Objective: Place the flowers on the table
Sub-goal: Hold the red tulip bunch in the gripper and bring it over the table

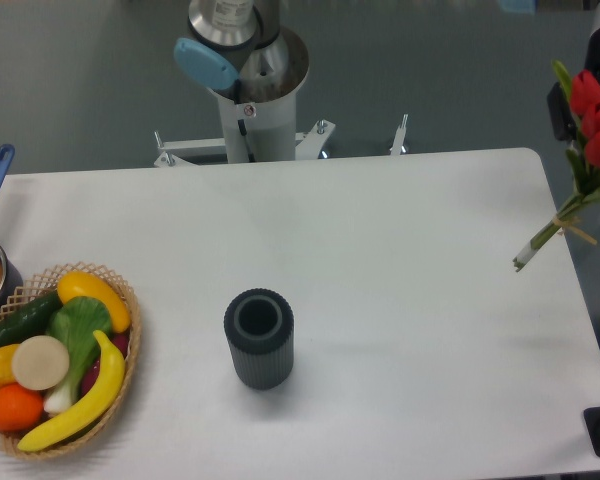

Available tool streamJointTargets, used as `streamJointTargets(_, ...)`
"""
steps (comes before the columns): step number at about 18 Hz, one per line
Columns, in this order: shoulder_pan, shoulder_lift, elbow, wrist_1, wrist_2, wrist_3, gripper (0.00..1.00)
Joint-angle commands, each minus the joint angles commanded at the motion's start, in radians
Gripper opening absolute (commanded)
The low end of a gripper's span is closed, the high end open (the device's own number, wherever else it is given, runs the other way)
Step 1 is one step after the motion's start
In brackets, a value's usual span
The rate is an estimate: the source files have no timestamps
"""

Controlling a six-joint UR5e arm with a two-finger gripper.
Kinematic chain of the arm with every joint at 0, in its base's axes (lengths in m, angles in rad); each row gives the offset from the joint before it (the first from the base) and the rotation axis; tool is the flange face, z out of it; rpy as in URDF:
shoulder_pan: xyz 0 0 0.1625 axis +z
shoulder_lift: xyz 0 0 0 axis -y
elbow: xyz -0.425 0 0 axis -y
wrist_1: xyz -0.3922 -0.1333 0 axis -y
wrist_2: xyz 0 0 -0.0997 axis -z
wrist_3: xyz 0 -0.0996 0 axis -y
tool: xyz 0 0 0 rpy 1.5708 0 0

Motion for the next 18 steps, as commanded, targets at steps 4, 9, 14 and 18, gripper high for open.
streamJointTargets(4, -0.008, 0.002, 0.003, 0.000, 0.024, -0.002, 0.46)
streamJointTargets(9, -0.011, 0.015, -0.006, -0.002, 0.051, -0.003, 0.46)
streamJointTargets(14, -0.020, 0.047, -0.011, -0.006, 0.198, -0.009, 0.46)
streamJointTargets(18, -0.031, 0.075, -0.029, -0.008, 0.308, -0.008, 0.46)
